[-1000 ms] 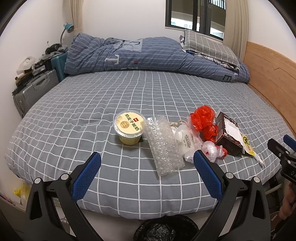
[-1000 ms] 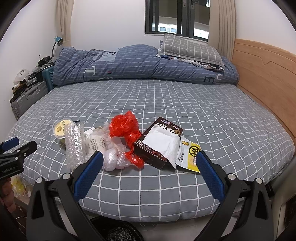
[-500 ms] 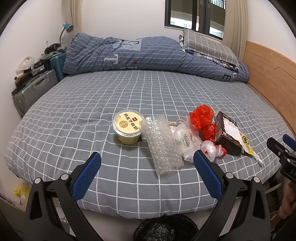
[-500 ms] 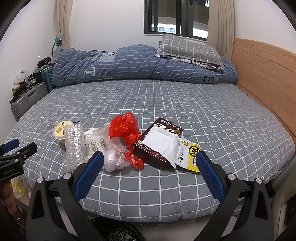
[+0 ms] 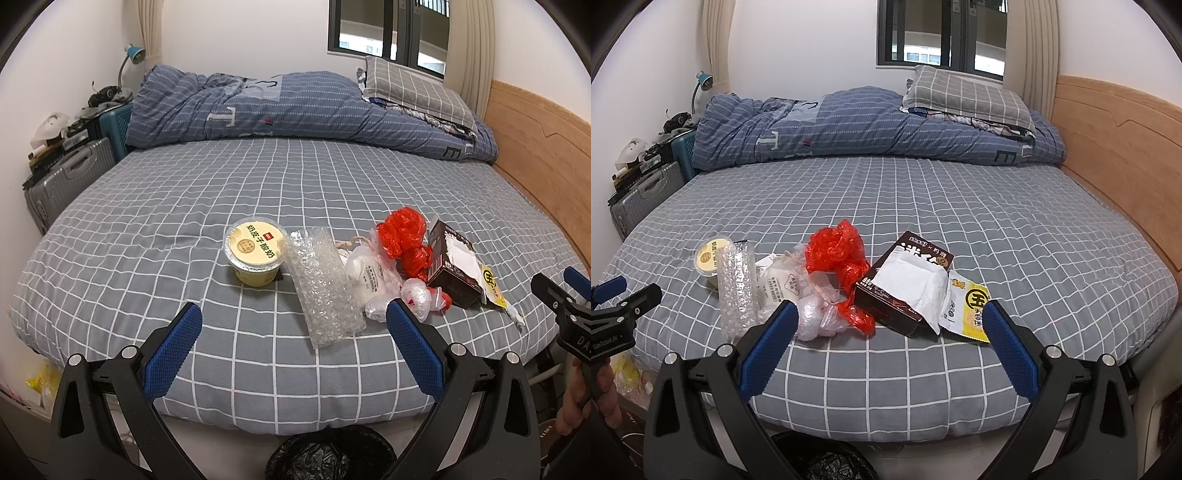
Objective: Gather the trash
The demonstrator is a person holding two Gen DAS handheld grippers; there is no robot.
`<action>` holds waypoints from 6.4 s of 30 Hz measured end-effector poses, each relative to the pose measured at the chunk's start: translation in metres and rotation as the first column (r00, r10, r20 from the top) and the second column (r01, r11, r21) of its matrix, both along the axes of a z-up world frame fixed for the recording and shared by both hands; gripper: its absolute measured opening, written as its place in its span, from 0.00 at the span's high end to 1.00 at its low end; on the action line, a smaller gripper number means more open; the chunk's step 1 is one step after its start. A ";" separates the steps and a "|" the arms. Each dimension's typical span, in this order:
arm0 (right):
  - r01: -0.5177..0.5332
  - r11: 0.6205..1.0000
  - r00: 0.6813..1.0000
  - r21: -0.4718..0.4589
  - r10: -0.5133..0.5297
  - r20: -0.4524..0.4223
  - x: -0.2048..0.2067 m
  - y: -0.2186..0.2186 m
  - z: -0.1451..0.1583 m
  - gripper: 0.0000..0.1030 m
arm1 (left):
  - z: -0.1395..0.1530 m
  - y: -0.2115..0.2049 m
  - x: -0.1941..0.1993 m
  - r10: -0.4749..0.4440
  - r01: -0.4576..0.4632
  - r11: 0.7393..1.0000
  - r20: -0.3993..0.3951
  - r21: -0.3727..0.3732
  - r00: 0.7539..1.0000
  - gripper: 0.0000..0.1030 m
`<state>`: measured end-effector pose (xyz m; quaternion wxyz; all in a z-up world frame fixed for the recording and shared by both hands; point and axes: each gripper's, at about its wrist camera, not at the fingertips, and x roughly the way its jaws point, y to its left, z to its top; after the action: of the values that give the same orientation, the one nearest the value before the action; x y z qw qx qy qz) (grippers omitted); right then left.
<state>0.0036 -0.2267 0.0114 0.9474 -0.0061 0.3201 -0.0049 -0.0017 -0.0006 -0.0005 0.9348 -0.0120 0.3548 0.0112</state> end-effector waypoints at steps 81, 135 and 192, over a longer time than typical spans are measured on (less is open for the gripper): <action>0.103 0.962 0.937 0.251 -0.009 -0.350 0.170 -0.068 -0.099 0.68 | -0.096 -0.025 0.133 -0.092 0.055 0.988 -0.257 -0.147 0.962 0.47; -0.067 0.974 0.988 0.216 0.095 -0.120 0.060 -0.020 0.018 0.98 | 0.009 -0.020 0.037 -0.096 0.084 0.988 -0.093 -0.126 0.991 0.78; -0.138 0.968 0.845 0.212 0.227 -0.485 -0.078 0.088 -0.182 0.98 | -0.184 0.015 -0.092 -0.022 -0.023 0.995 -0.424 -0.100 0.905 0.78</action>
<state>-0.0744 -0.1384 -0.1707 0.8236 0.0424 0.5539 0.1142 -0.0934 0.0140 -0.1848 0.8333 -0.0575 0.5498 -0.0044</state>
